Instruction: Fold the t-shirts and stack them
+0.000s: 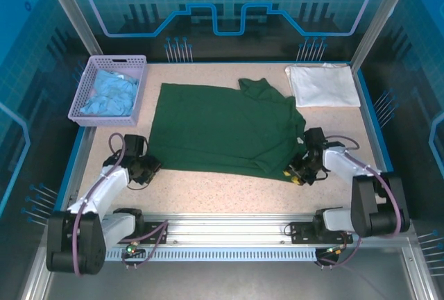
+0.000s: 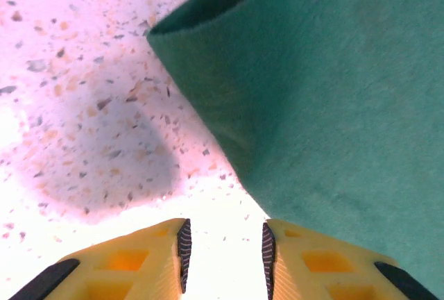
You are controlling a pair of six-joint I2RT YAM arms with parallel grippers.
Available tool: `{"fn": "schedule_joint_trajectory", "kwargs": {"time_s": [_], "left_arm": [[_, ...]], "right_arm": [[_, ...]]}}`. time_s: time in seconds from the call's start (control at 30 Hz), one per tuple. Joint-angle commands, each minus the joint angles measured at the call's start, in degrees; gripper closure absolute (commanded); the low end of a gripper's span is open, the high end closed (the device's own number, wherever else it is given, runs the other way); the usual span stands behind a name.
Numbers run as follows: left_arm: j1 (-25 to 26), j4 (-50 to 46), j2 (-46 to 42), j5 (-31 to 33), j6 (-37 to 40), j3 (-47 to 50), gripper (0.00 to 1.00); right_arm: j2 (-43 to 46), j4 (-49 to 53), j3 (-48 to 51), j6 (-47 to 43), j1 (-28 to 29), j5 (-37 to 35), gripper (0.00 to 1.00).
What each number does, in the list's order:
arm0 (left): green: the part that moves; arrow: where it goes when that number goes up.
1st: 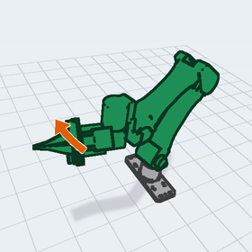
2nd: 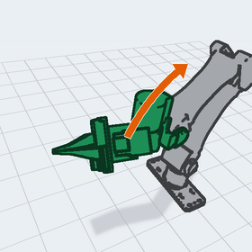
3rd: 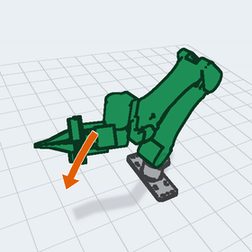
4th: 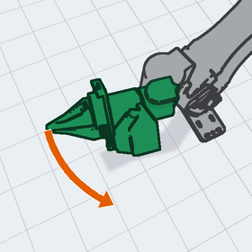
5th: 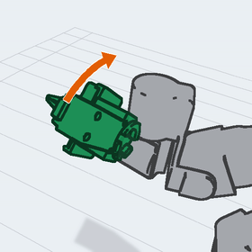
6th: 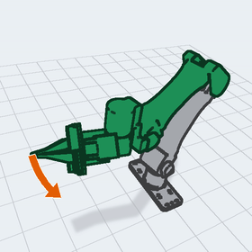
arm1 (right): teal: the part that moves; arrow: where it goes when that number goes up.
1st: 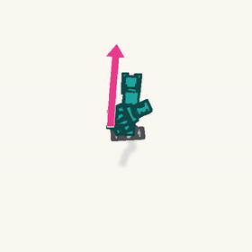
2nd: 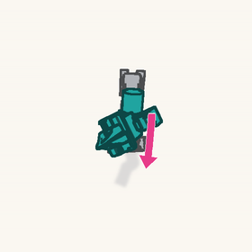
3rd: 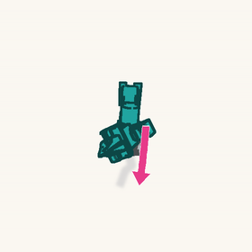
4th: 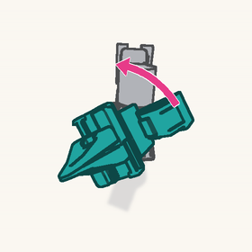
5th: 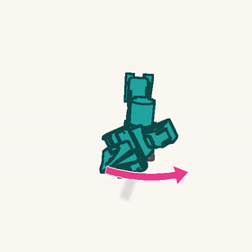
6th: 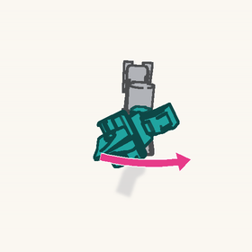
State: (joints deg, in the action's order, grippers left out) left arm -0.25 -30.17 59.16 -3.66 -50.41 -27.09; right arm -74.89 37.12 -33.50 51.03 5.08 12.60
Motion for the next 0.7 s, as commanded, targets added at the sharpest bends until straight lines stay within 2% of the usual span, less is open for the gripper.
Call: {"fn": "schedule_joint_trajectory", "kwargs": {"time_s": [0.0,0.03,0.07,0.17,0.23,0.37,0.5,0.57,0.67], "left_arm": [[-0.3,-5.3,-6.9,1.2,2.2,0.0,0.63],[0.0,-6.0,-9.0,1.3,3.1,-0.9,0.6],[0.6,-6.5,-10.6,1.3,4.1,-2.1,0.56],[7.3,-5.6,-13.3,0.2,7.9,-7.5,0.37],[16.2,-2.1,-11.9,-0.9,11.3,-11.6,0.33],[34.6,4.2,-2.0,-1.5,21.2,-20.3,0.33],[48.1,5.9,12.4,-1.6,31.4,-29.5,0.29],[53.3,5.1,20.9,-1.6,38.4,-35.0,0.29],[56.7,3.7,31.6,-3.2,45.5,-42.5,0.34]], "right_arm": [[5.3,9.1,1.5,0.0,-1.1,-3.2,0.63],[8.2,10.0,1.0,-0.4,-1.2,-2.6,0.53],[10.5,10.7,0.2,-0.6,-1.1,-2.6,0.48],[17.7,12.7,-3.6,-2.6,-0.7,-3.1,0.34],[21.0,13.6,-6.0,-3.8,-0.8,-4.0,0.27],[23.7,13.0,-8.0,-5.7,-1.3,-6.6,0.2],[21.8,9.0,-7.2,-7.9,-4.6,-5.8,0.23],[18.9,6.0,-6.0,-8.4,-7.6,-4.3,0.3],[13.6,1.9,-4.9,-9.0,-10.9,-0.5,0.46]]}}
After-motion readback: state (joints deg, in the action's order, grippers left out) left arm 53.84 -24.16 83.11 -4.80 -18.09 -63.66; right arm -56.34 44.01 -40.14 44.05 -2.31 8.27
